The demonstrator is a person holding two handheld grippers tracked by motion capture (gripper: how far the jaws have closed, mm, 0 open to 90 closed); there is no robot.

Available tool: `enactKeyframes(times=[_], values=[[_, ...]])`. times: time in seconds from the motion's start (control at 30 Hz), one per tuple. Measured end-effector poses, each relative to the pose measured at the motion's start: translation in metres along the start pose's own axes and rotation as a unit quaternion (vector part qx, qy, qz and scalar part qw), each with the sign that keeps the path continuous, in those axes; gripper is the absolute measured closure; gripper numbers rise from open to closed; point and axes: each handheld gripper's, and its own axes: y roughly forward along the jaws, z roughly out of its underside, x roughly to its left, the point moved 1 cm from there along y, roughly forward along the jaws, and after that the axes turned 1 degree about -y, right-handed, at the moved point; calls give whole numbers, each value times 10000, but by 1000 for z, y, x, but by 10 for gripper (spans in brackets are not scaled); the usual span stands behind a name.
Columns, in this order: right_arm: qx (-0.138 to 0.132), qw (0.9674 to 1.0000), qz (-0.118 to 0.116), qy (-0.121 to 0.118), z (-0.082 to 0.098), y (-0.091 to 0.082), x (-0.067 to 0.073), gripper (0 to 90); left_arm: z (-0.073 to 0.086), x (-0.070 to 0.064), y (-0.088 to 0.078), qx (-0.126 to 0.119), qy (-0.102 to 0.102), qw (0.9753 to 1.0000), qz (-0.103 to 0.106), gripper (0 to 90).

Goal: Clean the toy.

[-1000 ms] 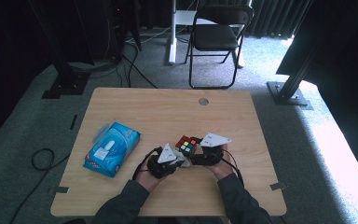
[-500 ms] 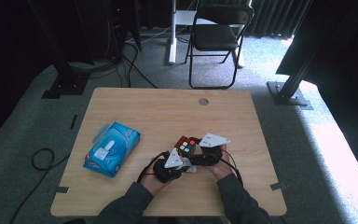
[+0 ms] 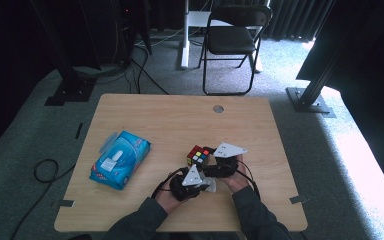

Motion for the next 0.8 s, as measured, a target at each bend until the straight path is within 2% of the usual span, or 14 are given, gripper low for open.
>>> enactKeyframes(times=[0.27, 0.37, 0.67, 0.8], values=[[-10, 10000, -19, -9, 0, 0, 0, 342, 2, 3, 0, -19, -53, 10000, -77, 831], [-17, 10000, -23, -12, -1, 0, 1, 343, 2, 6, -3, -63, -121, 9997, -191, 831], [-20, 10000, -20, 29, 0, 0, 0, 343, 4, 12, -9, -278, -308, 9982, -425, 833], [-7, 10000, -11, 40, 1, -1, -1, 343, 4, 14, -11, -365, -408, 9975, -454, 835]])
